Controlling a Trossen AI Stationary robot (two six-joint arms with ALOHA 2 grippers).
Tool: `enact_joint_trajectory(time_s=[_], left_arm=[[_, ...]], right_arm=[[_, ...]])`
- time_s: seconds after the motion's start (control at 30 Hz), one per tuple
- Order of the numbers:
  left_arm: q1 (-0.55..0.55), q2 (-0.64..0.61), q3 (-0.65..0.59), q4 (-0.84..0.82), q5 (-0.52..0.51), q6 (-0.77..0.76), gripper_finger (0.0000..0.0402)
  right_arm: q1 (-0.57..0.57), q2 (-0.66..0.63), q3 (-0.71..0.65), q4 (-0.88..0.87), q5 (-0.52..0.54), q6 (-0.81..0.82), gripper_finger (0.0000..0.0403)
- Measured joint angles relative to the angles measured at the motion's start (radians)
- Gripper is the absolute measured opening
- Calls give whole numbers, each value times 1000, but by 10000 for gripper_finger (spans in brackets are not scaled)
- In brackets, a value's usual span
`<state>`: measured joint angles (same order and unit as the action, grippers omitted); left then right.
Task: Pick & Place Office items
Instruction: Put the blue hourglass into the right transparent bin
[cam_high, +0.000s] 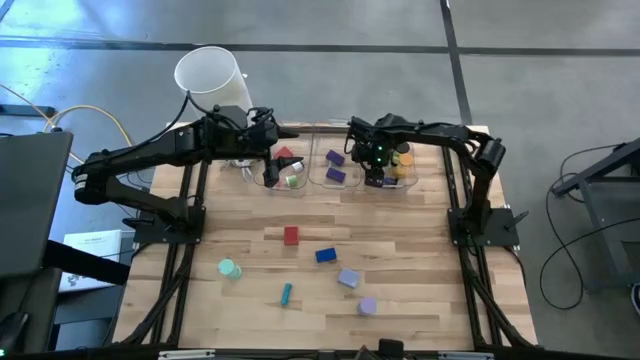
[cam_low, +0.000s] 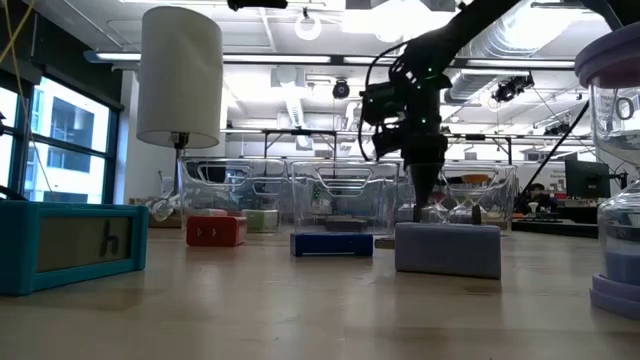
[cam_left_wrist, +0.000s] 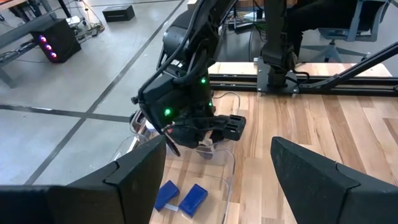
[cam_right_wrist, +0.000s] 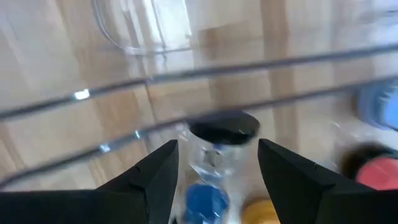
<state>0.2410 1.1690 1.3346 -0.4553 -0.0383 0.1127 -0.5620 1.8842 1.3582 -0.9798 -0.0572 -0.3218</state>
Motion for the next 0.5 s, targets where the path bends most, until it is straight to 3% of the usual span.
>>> enact_joint_trajectory(time_s=[0.5], left_arm=[[0,0,0,0,0,0,283]], right_arm=[[-12,135,5,-10,-65,-72,195]])
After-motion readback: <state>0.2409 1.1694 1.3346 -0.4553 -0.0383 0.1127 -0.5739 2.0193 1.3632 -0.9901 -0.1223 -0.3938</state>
